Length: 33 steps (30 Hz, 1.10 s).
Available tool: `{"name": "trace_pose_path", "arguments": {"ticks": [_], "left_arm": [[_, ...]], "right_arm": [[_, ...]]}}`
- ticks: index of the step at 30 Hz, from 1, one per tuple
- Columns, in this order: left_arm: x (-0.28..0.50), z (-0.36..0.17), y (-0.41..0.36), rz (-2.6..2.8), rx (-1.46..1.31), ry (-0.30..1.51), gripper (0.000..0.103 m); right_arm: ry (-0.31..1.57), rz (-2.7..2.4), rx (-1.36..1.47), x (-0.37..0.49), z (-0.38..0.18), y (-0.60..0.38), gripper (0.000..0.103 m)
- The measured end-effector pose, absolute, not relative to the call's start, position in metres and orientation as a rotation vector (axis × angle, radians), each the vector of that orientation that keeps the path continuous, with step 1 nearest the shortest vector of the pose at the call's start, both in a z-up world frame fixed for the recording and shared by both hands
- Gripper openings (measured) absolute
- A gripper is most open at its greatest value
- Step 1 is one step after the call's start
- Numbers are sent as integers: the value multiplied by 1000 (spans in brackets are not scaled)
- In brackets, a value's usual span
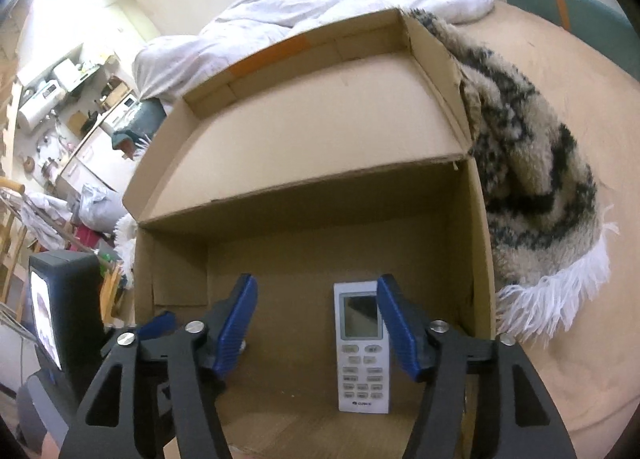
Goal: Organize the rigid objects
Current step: 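Carry the earbud case and remote into the box and open both tools, then withdraw both tools from the box back toward the item pile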
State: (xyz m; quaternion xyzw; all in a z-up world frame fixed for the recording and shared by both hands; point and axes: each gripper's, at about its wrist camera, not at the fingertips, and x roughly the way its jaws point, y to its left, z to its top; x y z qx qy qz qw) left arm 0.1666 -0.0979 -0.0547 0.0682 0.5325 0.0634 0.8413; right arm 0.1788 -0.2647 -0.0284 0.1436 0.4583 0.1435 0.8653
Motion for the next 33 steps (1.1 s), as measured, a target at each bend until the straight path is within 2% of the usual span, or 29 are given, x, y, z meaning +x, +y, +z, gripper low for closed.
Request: {"name": "trace_pose_path", "arguments": {"ticks": [7,12,33], "left_arm": [[159,-42,-95,146,145,1110,73],[151,-32,-88,152,113,1089,73],[110,-9,-47,140,-24,1079,73]], "right_arm": [[957,292,321,177,-23,-270,99],[920,288,319,171,-15,-273,102],[862,197,331,127,5,-287,103]]}}
